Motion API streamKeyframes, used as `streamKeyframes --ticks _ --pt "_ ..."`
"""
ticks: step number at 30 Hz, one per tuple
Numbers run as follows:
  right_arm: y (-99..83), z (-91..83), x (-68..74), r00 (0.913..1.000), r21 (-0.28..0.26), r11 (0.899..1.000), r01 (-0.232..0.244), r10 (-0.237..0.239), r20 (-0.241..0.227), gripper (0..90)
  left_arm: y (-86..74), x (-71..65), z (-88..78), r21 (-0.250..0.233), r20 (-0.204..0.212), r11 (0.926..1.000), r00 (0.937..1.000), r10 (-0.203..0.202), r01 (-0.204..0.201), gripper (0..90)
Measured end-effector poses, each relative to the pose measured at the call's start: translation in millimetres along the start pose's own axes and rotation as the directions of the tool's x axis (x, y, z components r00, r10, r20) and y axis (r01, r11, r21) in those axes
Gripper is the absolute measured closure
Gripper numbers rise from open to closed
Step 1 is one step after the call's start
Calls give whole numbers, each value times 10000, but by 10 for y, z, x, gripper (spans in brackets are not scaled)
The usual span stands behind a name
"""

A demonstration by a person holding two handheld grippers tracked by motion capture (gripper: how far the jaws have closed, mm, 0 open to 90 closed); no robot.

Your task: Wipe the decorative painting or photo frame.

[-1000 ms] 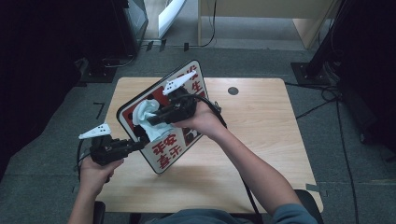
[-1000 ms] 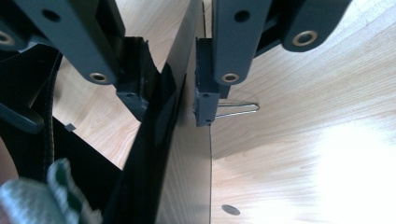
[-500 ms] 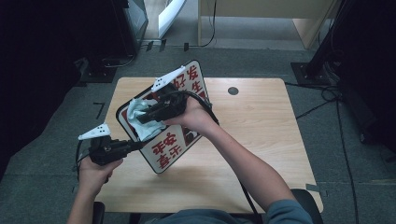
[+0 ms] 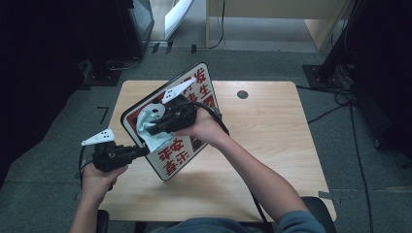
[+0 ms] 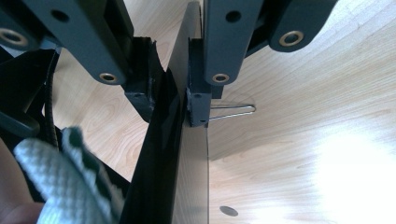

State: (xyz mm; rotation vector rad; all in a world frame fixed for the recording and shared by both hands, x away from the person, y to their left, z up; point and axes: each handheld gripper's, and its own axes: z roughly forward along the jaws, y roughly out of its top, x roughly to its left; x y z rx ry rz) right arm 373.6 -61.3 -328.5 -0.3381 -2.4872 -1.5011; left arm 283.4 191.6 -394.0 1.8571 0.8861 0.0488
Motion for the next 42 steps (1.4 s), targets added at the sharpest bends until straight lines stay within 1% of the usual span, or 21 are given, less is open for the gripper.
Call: streamKeyframes --ticks 4,5,6,7,9,10,15,16,26,30,33,34,37,42 --pt "-93 22 -14 9999 76 9999 -118 119 -57 778 -2 -1 -1 0 17 10000 10000 8 -8 775" --pt "-93 22 -14 9999 76 9999 -118 119 -57 778 -2 -1 -1 0 17 10000 10000 8 -8 774" --pt "-149 32 -29 9998 116 9998 -159 160 -77 778 -2 -1 0 -9 33 10000 10000 -3 3 774" --pt "-168 34 -28 9997 145 9996 -241 242 -84 777 -2 -1 0 -9 33 10000 10000 -3 3 774" --pt "-193 39 -34 9997 146 9996 -230 231 -73 777 -3 -1 0 -12 44 10000 10000 -15 15 773" --pt "-256 55 -46 9996 169 9995 -254 255 -93 777 -3 -1 0 -13 53 10000 10000 -16 16 772" --pt "-339 73 -62 9993 220 9991 -352 355 -138 777 -3 0 -1 -7 82 10000 10000 -26 26 771" --pt "-387 83 -69 9990 223 9988 -425 428 -124 777 -4 0 -1 1 88 10000 10000 -16 16 771" --pt "-575 134 -105 9981 337 9978 -570 577 -199 776 -6 1 -2 -7 105 10000 9999 -13 13 766" --pt "-665 156 -115 9970 384 9966 -724 733 -233 776 -6 1 -2 -13 116 10000 9999 -20 20 766" --pt "-708 171 -125 9970 422 9965 -723 734 -250 775 -6 0 -2 -7 108 10000 9999 -10 10 765" --pt "-757 187 -125 9971 473 9962 -726 736 -207 775 -6 -1 -2 -9 98 10000 10000 -4 4 765" --pt "-817 202 -126 9965 545 9953 -795 808 -214 775 -2 -7 -1 -38 127 10000 9999 -64 64 763" --pt "-939 221 -137 9972 452 9964 -722 730 -147 775 -2 -6 -1 -42 139 10000 9999 -51 51 763"
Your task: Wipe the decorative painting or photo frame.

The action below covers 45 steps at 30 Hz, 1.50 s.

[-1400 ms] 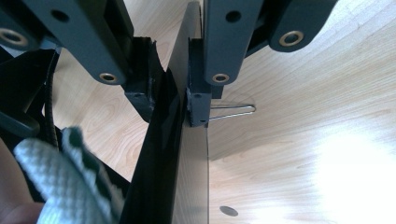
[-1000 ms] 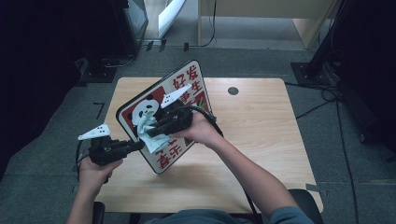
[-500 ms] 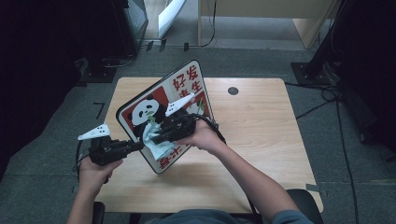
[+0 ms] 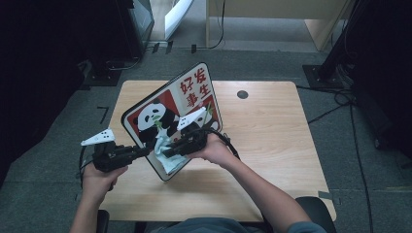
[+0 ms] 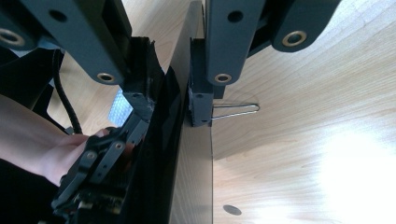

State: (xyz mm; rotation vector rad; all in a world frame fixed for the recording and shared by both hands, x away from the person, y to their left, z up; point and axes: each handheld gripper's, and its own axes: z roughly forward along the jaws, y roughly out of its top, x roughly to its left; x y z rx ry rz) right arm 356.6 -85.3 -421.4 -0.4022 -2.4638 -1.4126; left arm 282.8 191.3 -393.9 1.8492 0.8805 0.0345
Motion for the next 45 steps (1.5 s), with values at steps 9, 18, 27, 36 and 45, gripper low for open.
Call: streamKeyframes --ticks 9,18,27,36,45 --pt "-167 61 -36 9999 155 9997 -165 166 -30 773 -2 2 -2 14 29 10000 10000 1 -1 761" --pt "-358 123 -78 9995 408 9987 -316 316 11 771 -4 6 -3 6 51 10000 10000 8 -8 758" --pt "-557 194 -125 9980 779 9950 -631 629 45 774 -5 8 -2 -4 80 10000 10000 34 -34 758" --pt "-729 282 -185 9973 1443 9870 -712 729 -64 774 -2 8 -2 5 50 10000 10000 51 -51 758" --pt "-682 232 -149 9957 1581 9835 -876 911 -151 782 6 4 -5 -83 81 9997 9997 219 -218 728"
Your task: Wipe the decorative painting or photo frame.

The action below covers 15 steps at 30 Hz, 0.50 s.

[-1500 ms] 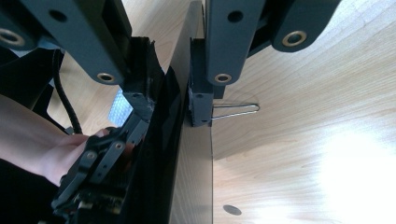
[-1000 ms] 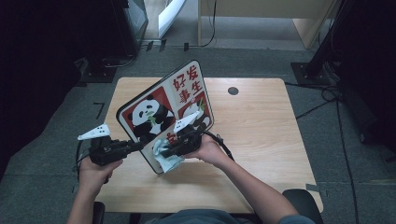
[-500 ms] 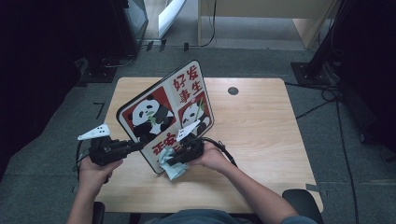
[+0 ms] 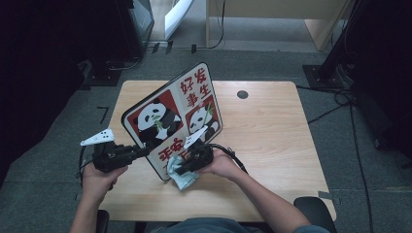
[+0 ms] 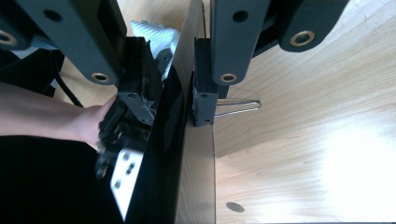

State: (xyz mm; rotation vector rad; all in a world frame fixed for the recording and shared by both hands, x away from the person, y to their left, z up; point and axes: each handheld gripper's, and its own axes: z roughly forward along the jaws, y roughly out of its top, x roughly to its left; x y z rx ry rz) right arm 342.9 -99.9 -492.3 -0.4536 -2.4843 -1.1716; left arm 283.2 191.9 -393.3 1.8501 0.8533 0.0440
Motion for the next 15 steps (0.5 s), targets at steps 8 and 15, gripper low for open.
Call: streamKeyframes --ticks 8,15 --pt "152 -178 100 9999 -558 9984 -131 126 -89 783 -2 12 -39 -34 15 9999 10000 95 -95 689" --pt "490 -411 260 9998 -1186 9927 213 -209 43 782 -6 2 -113 9 67 10000 10000 73 -73 692"
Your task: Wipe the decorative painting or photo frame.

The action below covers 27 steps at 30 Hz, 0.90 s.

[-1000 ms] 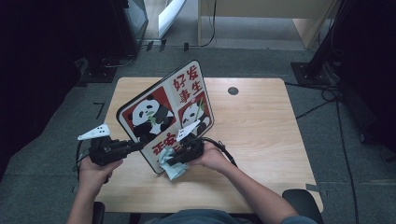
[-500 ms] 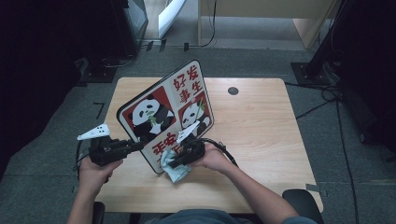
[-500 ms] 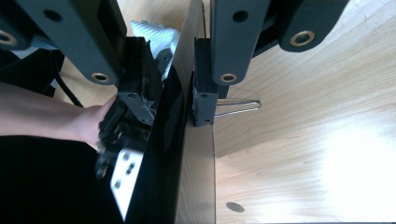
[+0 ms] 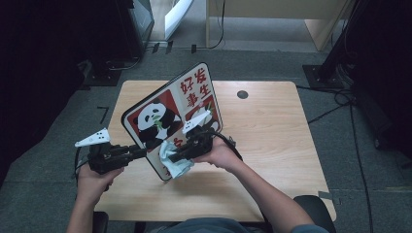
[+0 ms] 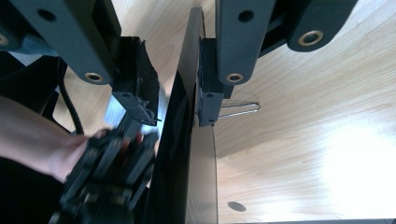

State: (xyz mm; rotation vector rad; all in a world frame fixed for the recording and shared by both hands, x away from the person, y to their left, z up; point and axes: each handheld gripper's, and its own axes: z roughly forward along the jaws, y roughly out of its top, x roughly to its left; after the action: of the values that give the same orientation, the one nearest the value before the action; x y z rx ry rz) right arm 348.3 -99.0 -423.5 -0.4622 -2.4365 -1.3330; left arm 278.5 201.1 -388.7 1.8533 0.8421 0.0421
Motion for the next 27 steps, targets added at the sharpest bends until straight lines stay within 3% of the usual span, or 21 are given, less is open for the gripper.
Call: streamKeyframes --ticks 3,4,14,27 --pt "91 -43 24 10000 -90 9999 75 -75 52 782 -9 0 -21 -16 -2 10000 10000 -67 67 693" --pt "209 -95 52 9997 -237 9995 207 -204 119 781 -15 3 -37 -42 -17 10000 10000 -71 71 693" --pt "779 -242 221 9960 -546 9947 877 -867 197 781 -78 34 -177 -41 -33 9997 9997 -260 260 732" --pt "1359 -317 499 9823 -760 9793 1875 -1867 175 780 -56 157 -170 -393 -351 9990 9991 -222 208 781"
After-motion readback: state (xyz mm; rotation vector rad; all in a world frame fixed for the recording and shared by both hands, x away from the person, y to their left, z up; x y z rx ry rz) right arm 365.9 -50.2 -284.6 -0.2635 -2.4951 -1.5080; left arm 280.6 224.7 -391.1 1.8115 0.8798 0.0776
